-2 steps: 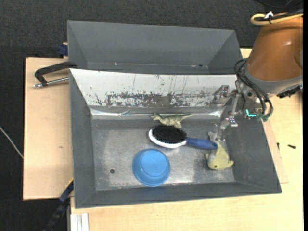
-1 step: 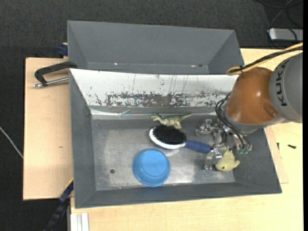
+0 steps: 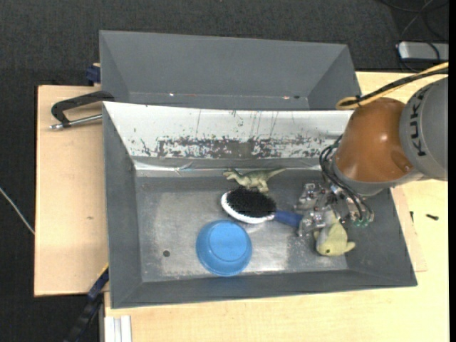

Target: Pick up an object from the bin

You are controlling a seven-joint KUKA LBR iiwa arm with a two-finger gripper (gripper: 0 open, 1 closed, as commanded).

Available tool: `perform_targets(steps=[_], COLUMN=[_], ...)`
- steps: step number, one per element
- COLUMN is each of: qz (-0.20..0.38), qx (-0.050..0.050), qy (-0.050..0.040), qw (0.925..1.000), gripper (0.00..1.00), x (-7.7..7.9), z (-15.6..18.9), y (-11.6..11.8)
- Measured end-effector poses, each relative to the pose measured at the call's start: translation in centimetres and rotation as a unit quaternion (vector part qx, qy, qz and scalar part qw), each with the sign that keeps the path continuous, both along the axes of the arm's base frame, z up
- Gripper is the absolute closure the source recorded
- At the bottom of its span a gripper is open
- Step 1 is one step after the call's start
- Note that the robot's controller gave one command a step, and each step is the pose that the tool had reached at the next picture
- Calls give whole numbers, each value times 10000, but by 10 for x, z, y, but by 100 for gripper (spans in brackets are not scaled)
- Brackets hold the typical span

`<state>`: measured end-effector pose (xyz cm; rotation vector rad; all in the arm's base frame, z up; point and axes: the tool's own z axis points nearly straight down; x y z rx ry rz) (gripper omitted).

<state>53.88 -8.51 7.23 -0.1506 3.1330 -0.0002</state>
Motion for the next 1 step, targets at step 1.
perform_targets(steps=[1], qz=[511], qx=[-15], qy=[-41], qw=[9987], gripper=[100], x=[-3], z=[171], y=[-8])
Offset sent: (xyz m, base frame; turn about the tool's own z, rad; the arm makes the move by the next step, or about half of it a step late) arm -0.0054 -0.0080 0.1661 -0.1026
